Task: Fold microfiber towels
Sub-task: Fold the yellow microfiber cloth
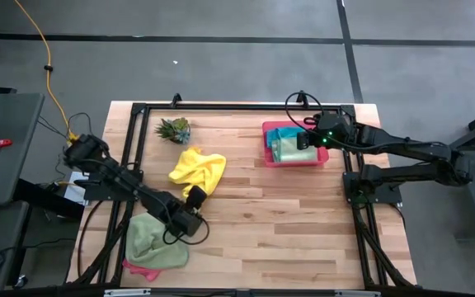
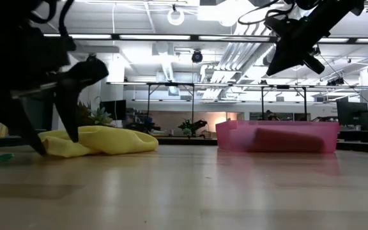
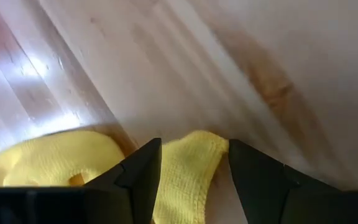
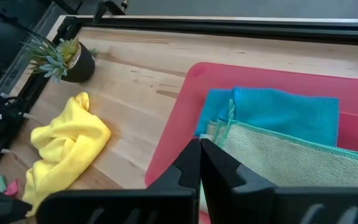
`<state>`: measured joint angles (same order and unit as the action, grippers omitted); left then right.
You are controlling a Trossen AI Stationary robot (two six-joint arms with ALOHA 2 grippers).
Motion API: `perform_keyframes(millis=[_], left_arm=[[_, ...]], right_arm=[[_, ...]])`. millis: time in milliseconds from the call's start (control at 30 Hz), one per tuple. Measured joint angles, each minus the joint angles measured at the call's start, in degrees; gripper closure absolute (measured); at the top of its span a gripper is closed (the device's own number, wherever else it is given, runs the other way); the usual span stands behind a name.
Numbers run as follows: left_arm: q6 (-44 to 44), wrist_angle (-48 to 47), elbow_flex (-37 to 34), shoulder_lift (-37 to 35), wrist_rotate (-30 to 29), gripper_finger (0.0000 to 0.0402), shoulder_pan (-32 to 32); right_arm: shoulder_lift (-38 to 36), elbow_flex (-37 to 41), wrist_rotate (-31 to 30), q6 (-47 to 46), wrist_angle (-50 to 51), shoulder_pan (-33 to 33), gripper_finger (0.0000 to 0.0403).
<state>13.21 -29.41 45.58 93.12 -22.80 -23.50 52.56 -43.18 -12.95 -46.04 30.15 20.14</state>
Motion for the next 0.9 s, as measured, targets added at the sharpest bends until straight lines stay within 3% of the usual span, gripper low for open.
perform_keyframes(millis=[500,633,767,833,900], left_arm=[[4.61,1.09,-0.2,0.59,-1.45,0.0239,2.1],[5.59,1.03,-0.22,0.59,-2.01,0.0278,2.01],[5.49,1.01,-0.22,0.52,-1.58,0.0346,2.03],[5.41,0.63,-0.22,-0.56,-0.04,0.0383,2.07],[3.85,0.93,-0.15,-1.96,2.97,0.0393,2.49]], right_arm=[[0.0,0.0,-0.24,-0.17,0.48,0.01,0.0402],[0.0,0.0,-0.54,-0.1,0.51,0.02,0.0402],[0.0,0.01,-0.55,-0.17,0.5,0.02,0.0402],[0.0,0.02,-0.55,-0.2,0.49,0.02,0.0402],[0.0,0.01,-0.57,-0.17,0.48,0.02,0.0402]])
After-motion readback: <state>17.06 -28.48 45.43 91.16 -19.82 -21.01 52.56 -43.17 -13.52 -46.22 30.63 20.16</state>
